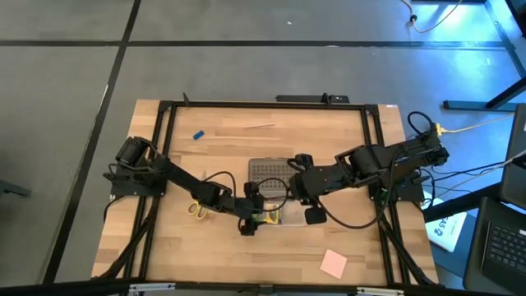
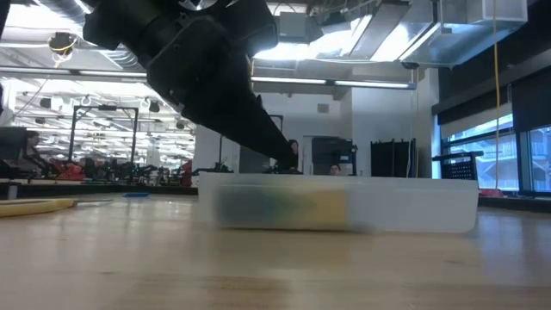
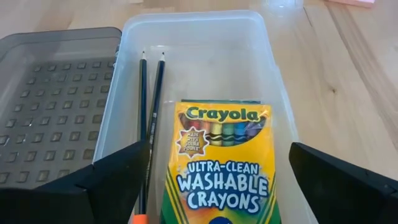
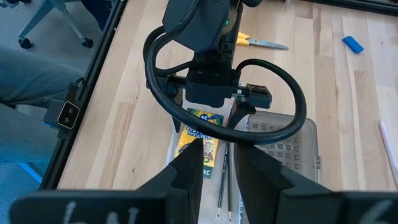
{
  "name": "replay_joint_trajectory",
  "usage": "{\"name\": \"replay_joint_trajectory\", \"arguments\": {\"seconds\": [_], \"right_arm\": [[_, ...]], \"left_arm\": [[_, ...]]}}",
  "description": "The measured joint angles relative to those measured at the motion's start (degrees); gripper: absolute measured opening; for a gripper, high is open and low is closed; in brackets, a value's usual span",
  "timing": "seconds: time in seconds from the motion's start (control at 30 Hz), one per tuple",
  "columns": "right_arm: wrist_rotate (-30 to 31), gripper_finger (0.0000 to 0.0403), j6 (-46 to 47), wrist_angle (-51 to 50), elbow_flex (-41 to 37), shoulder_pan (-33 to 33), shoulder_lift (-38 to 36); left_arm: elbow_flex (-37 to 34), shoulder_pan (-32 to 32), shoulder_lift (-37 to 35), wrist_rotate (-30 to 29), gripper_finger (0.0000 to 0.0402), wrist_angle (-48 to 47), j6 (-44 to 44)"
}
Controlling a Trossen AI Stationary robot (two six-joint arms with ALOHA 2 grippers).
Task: Pack school essentials
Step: Put the yellow scissors into the transparent supply box
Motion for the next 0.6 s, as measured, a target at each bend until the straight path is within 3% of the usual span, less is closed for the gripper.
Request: {"name": "replay_joint_trajectory", "arguments": {"seconds": [0.2, 0.37, 0.6], "right_arm": [[-0.02, 0.0092, 0.01, 0.22, 0.00, 0.02, 0.02], [-0.02, 0.0092, 0.00, 1.01, -0.02, 0.02, 0.02], [-0.04, 0.0092, 0.00, 1.22, -0.02, 0.02, 0.02]], "left_arm": [[0.00, 0.00, -2.83, -0.83, 0.0381, -1.43, 0.09], [0.00, -0.07, -7.80, -4.41, 0.0381, -8.24, -0.86], [0.02, -1.15, -14.01, -6.80, 0.0381, -24.15, -13.93]]}}
